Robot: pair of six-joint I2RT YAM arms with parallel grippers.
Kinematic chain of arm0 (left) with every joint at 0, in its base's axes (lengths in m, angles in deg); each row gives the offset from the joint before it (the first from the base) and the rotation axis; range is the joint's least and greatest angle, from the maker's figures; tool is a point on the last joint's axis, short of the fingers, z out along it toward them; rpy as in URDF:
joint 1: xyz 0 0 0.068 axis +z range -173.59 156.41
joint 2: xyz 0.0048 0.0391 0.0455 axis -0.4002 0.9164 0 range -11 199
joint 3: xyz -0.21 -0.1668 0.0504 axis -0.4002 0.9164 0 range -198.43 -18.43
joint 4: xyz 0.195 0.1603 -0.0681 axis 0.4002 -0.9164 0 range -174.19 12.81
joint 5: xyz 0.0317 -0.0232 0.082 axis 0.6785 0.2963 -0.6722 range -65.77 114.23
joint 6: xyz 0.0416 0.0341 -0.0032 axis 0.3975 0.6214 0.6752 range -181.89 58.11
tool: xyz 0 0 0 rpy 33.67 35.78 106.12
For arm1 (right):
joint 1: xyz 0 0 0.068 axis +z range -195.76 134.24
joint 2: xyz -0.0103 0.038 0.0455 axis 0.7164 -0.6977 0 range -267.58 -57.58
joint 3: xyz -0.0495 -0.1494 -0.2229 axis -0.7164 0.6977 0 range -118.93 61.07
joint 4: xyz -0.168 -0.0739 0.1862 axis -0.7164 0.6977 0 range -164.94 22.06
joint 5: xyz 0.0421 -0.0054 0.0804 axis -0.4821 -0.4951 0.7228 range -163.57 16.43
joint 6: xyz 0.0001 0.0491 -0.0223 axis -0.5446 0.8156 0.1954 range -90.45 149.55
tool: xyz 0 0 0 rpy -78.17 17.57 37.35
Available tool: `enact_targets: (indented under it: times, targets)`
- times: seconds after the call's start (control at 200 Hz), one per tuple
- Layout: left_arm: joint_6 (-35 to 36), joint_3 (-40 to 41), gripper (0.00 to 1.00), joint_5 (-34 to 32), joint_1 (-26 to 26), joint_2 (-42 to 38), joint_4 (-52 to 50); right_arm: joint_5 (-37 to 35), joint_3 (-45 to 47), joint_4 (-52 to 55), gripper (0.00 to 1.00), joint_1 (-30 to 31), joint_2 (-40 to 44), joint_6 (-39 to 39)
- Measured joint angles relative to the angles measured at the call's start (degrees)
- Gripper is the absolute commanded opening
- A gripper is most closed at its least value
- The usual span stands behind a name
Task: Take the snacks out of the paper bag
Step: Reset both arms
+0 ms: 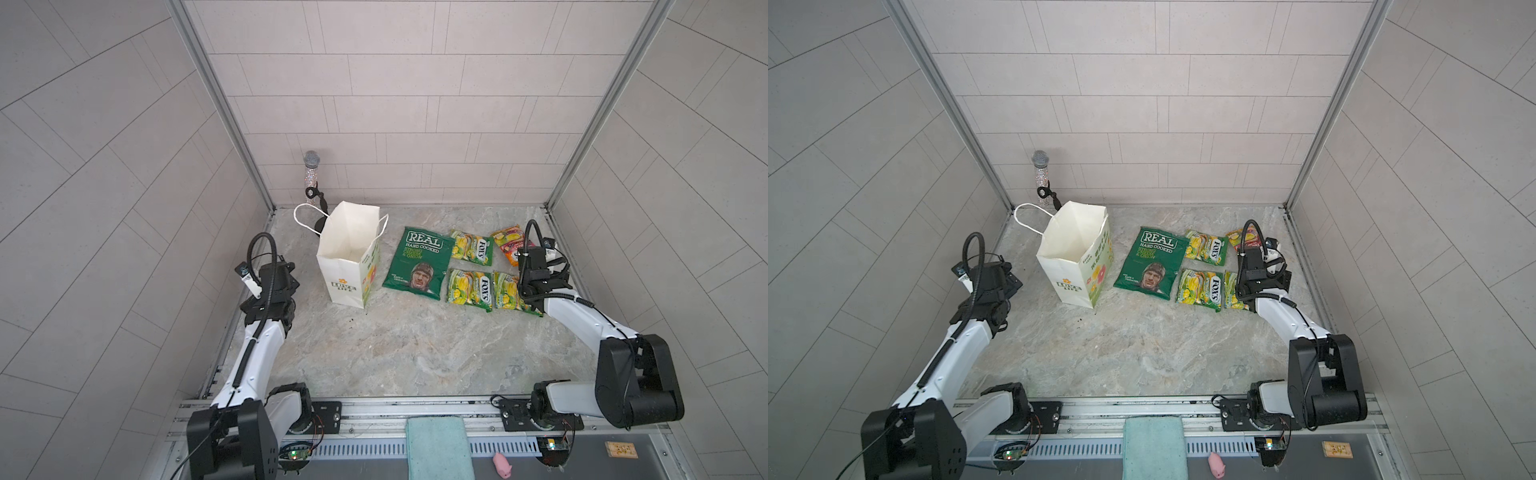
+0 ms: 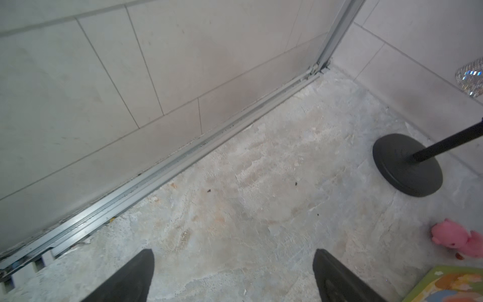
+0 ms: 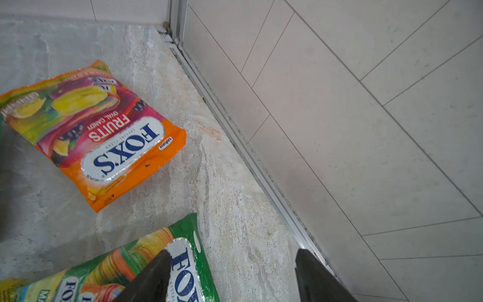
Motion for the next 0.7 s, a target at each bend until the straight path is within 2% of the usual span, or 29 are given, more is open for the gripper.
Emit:
enact_targets:
  times: [0.35, 0.7]
  targets:
    - [9.88, 3.43, 1.0, 9.22, -2.23, 13.57, 18.88, -0.42, 10.58, -17.2, 0.77, 0.07, -1.11, -4.33]
    - [19.93, 12.52, 1.0, 18.34, -3.45, 19.19, 45.53, 5.14, 19.37, -38.64, 0.78, 0.11, -1.14, -10.01]
